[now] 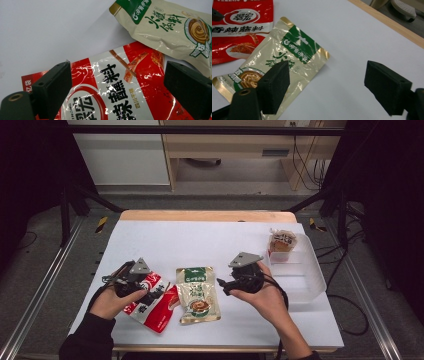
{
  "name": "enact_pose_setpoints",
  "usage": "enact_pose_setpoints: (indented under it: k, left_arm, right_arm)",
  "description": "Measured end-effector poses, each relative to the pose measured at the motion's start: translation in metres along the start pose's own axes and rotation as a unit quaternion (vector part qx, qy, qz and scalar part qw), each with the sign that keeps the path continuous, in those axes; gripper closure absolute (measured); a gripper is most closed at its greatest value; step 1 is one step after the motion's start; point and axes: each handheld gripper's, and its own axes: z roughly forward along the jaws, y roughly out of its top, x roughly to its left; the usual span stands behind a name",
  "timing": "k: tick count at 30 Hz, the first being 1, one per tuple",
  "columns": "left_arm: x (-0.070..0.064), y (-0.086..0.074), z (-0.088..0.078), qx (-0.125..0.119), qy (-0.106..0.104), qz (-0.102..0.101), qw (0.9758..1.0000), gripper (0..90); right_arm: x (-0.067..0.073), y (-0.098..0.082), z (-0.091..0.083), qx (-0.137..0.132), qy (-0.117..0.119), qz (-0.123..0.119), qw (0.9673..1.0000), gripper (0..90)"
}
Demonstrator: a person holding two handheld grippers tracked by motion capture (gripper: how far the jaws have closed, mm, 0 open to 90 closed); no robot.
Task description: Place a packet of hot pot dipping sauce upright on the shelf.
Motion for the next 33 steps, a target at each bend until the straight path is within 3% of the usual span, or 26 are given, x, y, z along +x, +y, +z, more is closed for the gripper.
enact_pose_setpoints:
  k: [8,10,13,16,20,27,28,33]
  left_arm:
    - [-0.005,0.017,0.009,-0.01,-0.008,0.019,0.9997,9.0]
    - [-0.006,0.023,0.015,-0.009,-0.012,0.027,0.9995,9.2]
    - [-0.007,0.026,0.019,-0.007,-0.016,0.031,0.9994,9.5]
    - [-0.007,0.028,0.024,-0.009,-0.015,0.03,0.9994,11.2]
    - [-0.007,0.033,0.035,-0.005,-0.028,0.031,0.9991,13.5]
    - [-0.008,0.038,0.054,0.012,-0.038,0.031,0.9987,18.2]
    - [-0.007,0.039,0.058,0.012,-0.049,0.018,0.9986,21.1]
    - [-0.008,0.042,0.065,0.016,-0.06,0.017,0.9979,22.3]
  right_arm:
    - [0.024,-0.014,0.028,-0.004,-0.007,-0.01,0.9999,28.2]
    - [0.031,-0.025,0.033,0.001,0.002,-0.01,0.9999,34.6]
    - [0.034,-0.032,0.036,0.005,0.001,-0.01,0.9999,39.9]
    - [0.036,-0.041,0.045,0.024,0.009,-0.026,0.9993,48.7]
    - [0.038,-0.044,0.048,0.028,0.012,-0.029,0.9991,53.4]
    - [0.039,-0.044,0.047,0.026,0.015,-0.034,0.999,54.4]
    - [0.038,-0.044,0.047,0.023,0.015,-0.032,0.9991,53.6]
    - [0.037,-0.044,0.046,0.023,0.013,-0.029,0.9992,49.6]
